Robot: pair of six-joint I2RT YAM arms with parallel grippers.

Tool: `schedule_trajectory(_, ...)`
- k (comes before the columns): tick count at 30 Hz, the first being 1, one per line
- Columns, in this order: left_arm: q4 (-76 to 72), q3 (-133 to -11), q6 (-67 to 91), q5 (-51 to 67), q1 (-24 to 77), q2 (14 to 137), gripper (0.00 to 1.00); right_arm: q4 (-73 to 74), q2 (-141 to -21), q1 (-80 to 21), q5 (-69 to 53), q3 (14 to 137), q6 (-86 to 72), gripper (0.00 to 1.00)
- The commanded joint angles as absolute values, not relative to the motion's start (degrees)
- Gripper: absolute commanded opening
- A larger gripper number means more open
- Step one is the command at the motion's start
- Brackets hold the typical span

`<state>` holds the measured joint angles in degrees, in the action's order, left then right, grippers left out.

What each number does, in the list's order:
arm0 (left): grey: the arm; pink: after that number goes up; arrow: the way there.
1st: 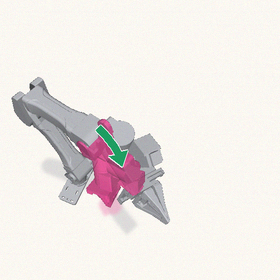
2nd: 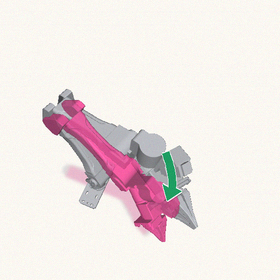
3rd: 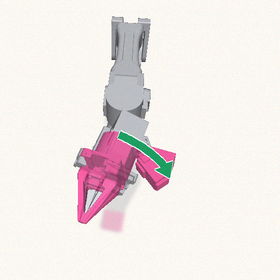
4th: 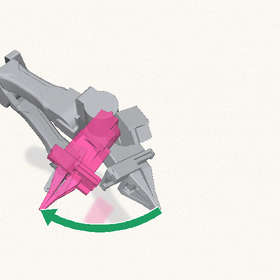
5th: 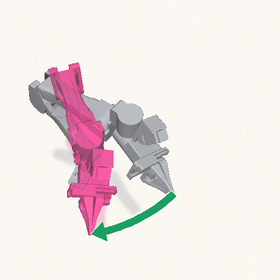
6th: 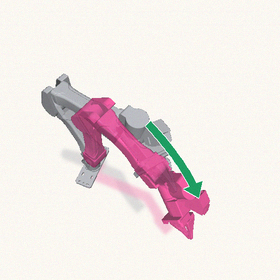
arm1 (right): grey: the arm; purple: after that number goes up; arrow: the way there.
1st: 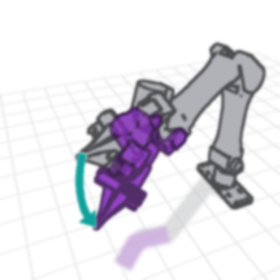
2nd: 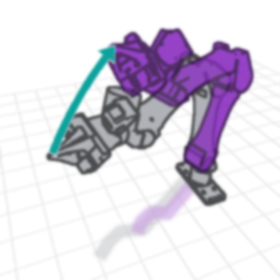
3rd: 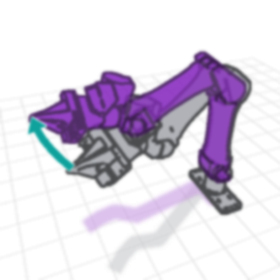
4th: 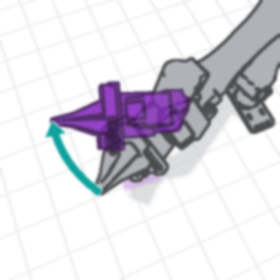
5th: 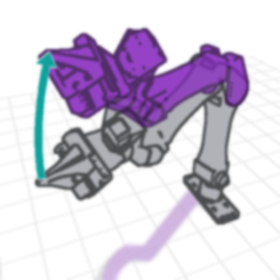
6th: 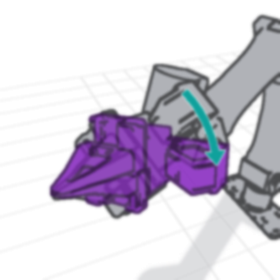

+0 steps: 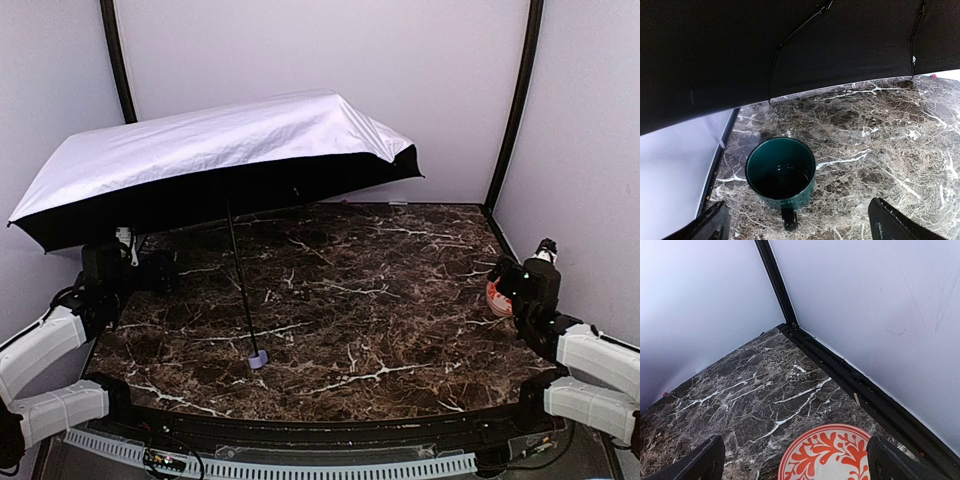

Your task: Put away the umbrella

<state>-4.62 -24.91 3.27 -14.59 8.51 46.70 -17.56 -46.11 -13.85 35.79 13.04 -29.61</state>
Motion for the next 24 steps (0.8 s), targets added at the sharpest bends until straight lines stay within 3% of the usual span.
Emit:
schedule_trajectory(1,-4.0,-26.6,2.0,-16.0,8.2,46.7,0.99,-19.4,-44.6,-13.7,32.6,14.3,-29.5,1.0)
schedule_trajectory(6,-1.8,-30.1,4.3,-14.6,8.2,46.9,0.99,-15.6,-40.5,-13.7,24.6,16.5,-30.9,1.0)
schedule_trajectory(11,-5.2,-34.3,6.8,-10.6,8.3,50.0,0.99,-24.8,-35.6,-13.8,7.4,13.2,-29.2,1.0)
schedule_trajectory(16,-13.0,-38.9,8.6,-4.9,8.3,56.1,0.99,-20.7,-42.7,-15.4,-7.9,20.6,-34.1,0.98)
schedule_trajectory(18,-15.5,-39.5,7.7,0.7,8.3,58.2,0.99,-20.6,-46.8,-21.1,-8.7,24.0,-34.1,0.93)
schedule_trajectory(21,-17.0,-38.3,7.3,8.6,8.4,60.0,0.99,-17.9,-53.5,-35.8,-0.3,29.8,-29.0,0.91)
schedule_trajectory(24,-19.8,-35.8,6.7,10.8,8.4,59.9,0.98,-17.8,-62.9,-48.5,4.0,36.4,-26.9,0.89)
